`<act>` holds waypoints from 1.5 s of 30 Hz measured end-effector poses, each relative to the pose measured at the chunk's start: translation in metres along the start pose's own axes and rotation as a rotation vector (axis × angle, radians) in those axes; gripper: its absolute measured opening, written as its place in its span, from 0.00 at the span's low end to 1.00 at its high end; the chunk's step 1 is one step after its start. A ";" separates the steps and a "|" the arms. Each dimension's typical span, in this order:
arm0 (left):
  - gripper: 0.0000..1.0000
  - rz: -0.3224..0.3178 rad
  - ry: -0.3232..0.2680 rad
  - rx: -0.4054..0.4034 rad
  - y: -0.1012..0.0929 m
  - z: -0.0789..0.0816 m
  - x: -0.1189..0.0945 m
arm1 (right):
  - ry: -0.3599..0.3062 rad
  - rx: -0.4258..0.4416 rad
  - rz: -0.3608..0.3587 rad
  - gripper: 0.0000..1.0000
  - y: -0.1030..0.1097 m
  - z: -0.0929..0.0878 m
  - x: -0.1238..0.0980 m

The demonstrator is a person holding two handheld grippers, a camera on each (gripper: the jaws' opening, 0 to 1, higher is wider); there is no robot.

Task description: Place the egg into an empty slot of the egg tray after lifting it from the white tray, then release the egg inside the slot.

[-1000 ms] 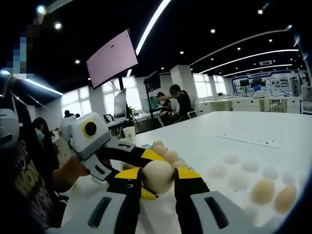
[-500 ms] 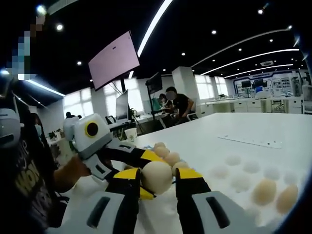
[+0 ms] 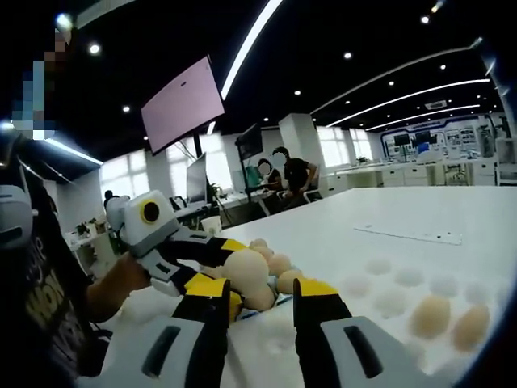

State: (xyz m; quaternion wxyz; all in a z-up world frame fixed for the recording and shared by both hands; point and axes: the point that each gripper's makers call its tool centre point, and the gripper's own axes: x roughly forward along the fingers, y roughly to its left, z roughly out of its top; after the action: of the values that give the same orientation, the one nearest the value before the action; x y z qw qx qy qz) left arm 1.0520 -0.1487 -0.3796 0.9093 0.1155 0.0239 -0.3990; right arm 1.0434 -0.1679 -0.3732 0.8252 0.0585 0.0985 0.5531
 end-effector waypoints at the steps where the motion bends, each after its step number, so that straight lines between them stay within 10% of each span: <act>1: 0.27 0.006 0.003 0.000 0.001 -0.001 -0.001 | 0.000 -0.001 -0.001 0.32 0.000 0.000 0.000; 45: 0.27 0.241 0.000 -0.050 0.074 -0.013 -0.099 | 0.059 -0.019 0.014 0.32 -0.003 -0.014 0.007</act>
State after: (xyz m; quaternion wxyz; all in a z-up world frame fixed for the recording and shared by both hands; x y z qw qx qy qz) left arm 1.0395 -0.0260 -0.3641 0.9534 0.0948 0.0200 -0.2858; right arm 1.0457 -0.1632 -0.3879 0.8186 0.0352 0.1170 0.5612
